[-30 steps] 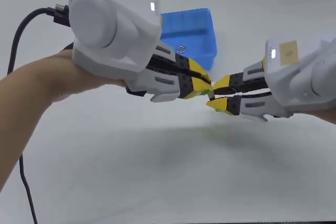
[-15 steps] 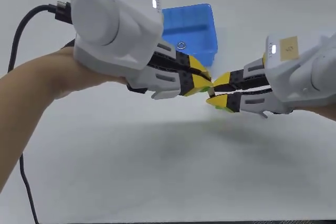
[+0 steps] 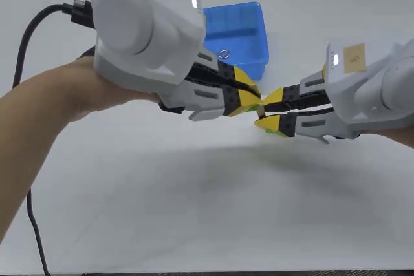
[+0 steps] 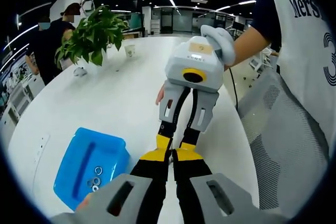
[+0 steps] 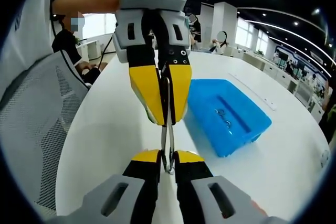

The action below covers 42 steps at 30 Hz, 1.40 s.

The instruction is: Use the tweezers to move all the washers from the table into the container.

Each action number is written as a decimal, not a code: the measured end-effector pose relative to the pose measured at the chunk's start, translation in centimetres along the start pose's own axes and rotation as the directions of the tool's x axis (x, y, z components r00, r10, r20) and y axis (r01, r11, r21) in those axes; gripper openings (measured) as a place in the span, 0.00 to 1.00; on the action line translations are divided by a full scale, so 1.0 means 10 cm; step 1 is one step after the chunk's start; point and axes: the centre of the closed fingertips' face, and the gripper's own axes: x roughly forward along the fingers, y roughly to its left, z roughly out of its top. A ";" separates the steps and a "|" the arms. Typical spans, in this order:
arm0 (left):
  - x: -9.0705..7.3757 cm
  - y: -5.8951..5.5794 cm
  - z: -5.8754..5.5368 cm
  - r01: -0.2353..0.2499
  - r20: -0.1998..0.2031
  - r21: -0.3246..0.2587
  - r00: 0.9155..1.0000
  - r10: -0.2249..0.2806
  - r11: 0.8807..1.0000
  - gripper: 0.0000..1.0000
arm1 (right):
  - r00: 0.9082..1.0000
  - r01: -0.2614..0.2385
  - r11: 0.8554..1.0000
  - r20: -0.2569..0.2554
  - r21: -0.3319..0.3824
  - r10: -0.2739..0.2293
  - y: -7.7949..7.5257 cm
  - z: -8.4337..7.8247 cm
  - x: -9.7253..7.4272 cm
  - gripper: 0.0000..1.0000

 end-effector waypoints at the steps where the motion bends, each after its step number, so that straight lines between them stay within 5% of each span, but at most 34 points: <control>1: 0.00 0.00 0.00 0.000 0.002 -0.004 1.000 0.000 1.000 0.07 | 1.000 -0.001 1.000 -0.001 0.002 0.001 0.00 0.00 0.00 0.11; 19: -0.07 -0.08 0.06 0.007 -0.005 -0.003 1.000 -0.007 1.000 0.07 | 1.000 0.006 1.000 -0.015 -0.007 -0.006 0.03 0.08 -0.02 0.11; 38: -0.53 -0.03 0.38 -0.067 0.040 0.053 0.997 0.065 0.996 0.07 | 0.998 0.036 0.995 0.058 -0.088 -0.031 -0.09 0.65 -0.11 0.11; 42: -0.64 0.07 0.39 -0.092 0.051 0.065 0.995 0.089 0.994 0.07 | 0.997 0.049 0.993 0.072 -0.112 -0.041 -0.18 0.78 -0.12 0.11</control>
